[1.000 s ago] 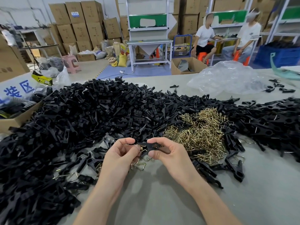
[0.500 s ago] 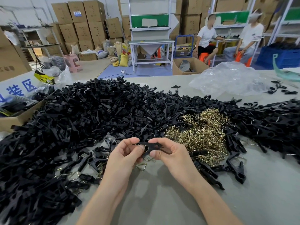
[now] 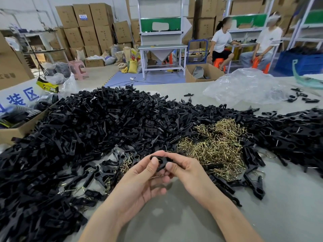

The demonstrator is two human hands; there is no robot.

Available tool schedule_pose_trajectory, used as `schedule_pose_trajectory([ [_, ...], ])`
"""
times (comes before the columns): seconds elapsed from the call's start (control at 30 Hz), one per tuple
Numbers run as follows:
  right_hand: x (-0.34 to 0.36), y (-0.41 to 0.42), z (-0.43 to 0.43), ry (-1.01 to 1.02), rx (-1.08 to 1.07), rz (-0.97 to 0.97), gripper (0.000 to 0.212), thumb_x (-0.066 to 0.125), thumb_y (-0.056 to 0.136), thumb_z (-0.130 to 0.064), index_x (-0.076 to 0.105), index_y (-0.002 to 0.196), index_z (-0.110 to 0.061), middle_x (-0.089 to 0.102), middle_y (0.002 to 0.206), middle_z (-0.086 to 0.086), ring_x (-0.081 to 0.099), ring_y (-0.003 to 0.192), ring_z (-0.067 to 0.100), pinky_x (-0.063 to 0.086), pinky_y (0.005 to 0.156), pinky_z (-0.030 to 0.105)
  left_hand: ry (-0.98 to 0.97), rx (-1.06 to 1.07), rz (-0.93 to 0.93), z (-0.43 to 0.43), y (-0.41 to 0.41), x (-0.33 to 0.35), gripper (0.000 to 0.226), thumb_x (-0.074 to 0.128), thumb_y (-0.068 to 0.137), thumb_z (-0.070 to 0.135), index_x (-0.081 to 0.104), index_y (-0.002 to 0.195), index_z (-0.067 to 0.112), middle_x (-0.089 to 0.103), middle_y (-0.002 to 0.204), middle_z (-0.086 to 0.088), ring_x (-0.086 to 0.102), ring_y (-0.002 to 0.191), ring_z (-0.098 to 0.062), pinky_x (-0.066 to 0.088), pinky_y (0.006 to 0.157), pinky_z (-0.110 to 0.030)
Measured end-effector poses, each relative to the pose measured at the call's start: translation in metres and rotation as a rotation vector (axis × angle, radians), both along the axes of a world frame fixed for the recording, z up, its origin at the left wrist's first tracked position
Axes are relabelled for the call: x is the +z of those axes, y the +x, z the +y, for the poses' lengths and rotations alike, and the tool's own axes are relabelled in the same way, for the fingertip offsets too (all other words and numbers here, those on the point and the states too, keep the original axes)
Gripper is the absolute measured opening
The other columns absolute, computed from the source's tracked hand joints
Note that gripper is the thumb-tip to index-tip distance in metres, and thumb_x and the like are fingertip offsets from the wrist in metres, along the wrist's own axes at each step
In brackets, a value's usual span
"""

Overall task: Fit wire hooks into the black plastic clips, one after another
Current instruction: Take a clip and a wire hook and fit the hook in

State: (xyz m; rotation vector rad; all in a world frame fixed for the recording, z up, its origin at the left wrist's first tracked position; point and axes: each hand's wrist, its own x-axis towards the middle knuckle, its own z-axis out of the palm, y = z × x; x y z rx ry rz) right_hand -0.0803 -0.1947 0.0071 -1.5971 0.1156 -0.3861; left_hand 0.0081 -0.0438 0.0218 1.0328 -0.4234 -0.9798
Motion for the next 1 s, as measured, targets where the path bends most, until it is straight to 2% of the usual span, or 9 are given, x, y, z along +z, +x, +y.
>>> schedule_pose_trajectory([
  [0.1, -0.0013, -0.0003, -0.0016, -0.043, 0.039, 0.021, 0.034, 0.053, 0.103, -0.011, 0.069, 0.125, -0.032, 0.078, 0.105, 0.007, 0.072, 0.096, 0.029, 0.058, 0.088, 0.029, 0.010, -0.064, 0.005, 0.0038, 0.0011, 0.0003, 0.039, 0.060, 0.091, 0.033, 0.067, 0.128, 0.022, 0.069, 0.096, -0.014, 0.070, 0.082, -0.023, 0.058, 0.061, -0.030],
  [0.17, -0.0012, -0.0005, -0.0012, -0.014, 0.060, 0.032, 0.036, 0.050, 0.104, -0.008, 0.069, 0.123, -0.033, 0.078, 0.105, -0.001, 0.073, 0.101, 0.021, 0.056, 0.087, 0.024, -0.026, -0.092, 0.060, 0.0050, 0.0007, 0.0019, 0.037, 0.055, 0.096, 0.029, 0.065, 0.131, 0.020, 0.070, 0.096, -0.013, 0.069, 0.079, -0.020, 0.058, 0.061, -0.029],
  [0.23, -0.0002, -0.0009, -0.0008, 0.032, 0.068, 0.028, 0.037, 0.050, 0.104, -0.006, 0.069, 0.123, -0.030, 0.077, 0.099, -0.005, 0.071, 0.095, 0.012, 0.054, 0.087, 0.023, -0.064, -0.091, 0.133, 0.0039, 0.0001, 0.0020, 0.037, 0.054, 0.096, 0.025, 0.065, 0.130, 0.016, 0.067, 0.088, -0.009, 0.065, 0.072, -0.015, 0.057, 0.060, -0.027],
  [0.33, 0.0008, -0.0009, -0.0017, 0.093, 0.075, 0.001, 0.032, 0.056, 0.101, -0.009, 0.067, 0.130, -0.017, 0.075, 0.098, 0.002, 0.064, 0.088, 0.015, 0.053, 0.085, 0.027, -0.115, -0.055, 0.244, 0.0016, -0.0001, 0.0014, 0.037, 0.058, 0.092, 0.024, 0.069, 0.124, 0.010, 0.058, 0.079, -0.006, 0.054, 0.063, -0.011, 0.055, 0.057, -0.025],
  [0.47, -0.0021, 0.0013, -0.0029, 0.241, 0.048, 0.007, 0.032, 0.066, 0.087, -0.015, 0.065, 0.116, -0.001, 0.070, 0.084, 0.013, 0.064, 0.076, 0.017, 0.053, 0.080, 0.030, -0.142, -0.031, 0.323, 0.0013, 0.0005, 0.0009, 0.029, 0.058, 0.090, 0.025, 0.076, 0.109, 0.013, 0.054, 0.075, -0.006, 0.050, 0.059, -0.011, 0.051, 0.055, -0.024],
  [0.63, -0.0055, 0.0023, -0.0041, 0.269, 0.051, 0.007, 0.024, 0.068, 0.084, -0.015, 0.068, 0.105, -0.005, 0.072, 0.082, 0.011, 0.066, 0.074, 0.016, 0.054, 0.077, 0.027, -0.130, -0.018, 0.376, 0.0019, -0.0001, -0.0010, 0.024, 0.058, 0.090, 0.021, 0.078, 0.100, 0.014, 0.053, 0.072, -0.007, 0.048, 0.056, -0.011, 0.050, 0.053, -0.025],
  [0.8, -0.0058, 0.0022, -0.0046, 0.274, 0.060, 0.011, 0.021, 0.070, 0.083, -0.015, 0.070, 0.103, -0.007, 0.077, 0.092, 0.012, 0.071, 0.079, 0.017, 0.056, 0.079, 0.025, -0.096, 0.007, 0.404, 0.0035, -0.0011, -0.0004, 0.022, 0.059, 0.088, 0.019, 0.079, 0.094, 0.014, 0.053, 0.069, -0.008, 0.048, 0.054, -0.012, 0.050, 0.052, -0.025],
  [0.9, -0.0054, 0.0019, -0.0044, 0.278, 0.056, 0.019, 0.023, 0.072, 0.082, -0.015, 0.071, 0.103, -0.007, 0.077, 0.088, 0.009, 0.072, 0.079, 0.015, 0.056, 0.079, 0.024, -0.074, 0.043, 0.408, 0.0024, -0.0026, -0.0006, 0.018, 0.062, 0.084, 0.016, 0.080, 0.089, 0.014, 0.052, 0.066, -0.008, 0.045, 0.050, -0.011, 0.049, 0.051, -0.026],
  [1.0, -0.0043, 0.0023, -0.0045, 0.298, 0.046, 0.017, 0.025, 0.073, 0.080, -0.017, 0.072, 0.104, -0.008, 0.077, 0.089, 0.011, 0.072, 0.082, 0.018, 0.057, 0.080, 0.026, -0.097, 0.036, 0.406, 0.0009, -0.0039, -0.0017, 0.020, 0.066, 0.082, 0.017, 0.080, 0.096, 0.014, 0.054, 0.067, -0.006, 0.045, 0.050, -0.009, 0.050, 0.053, -0.026],
])
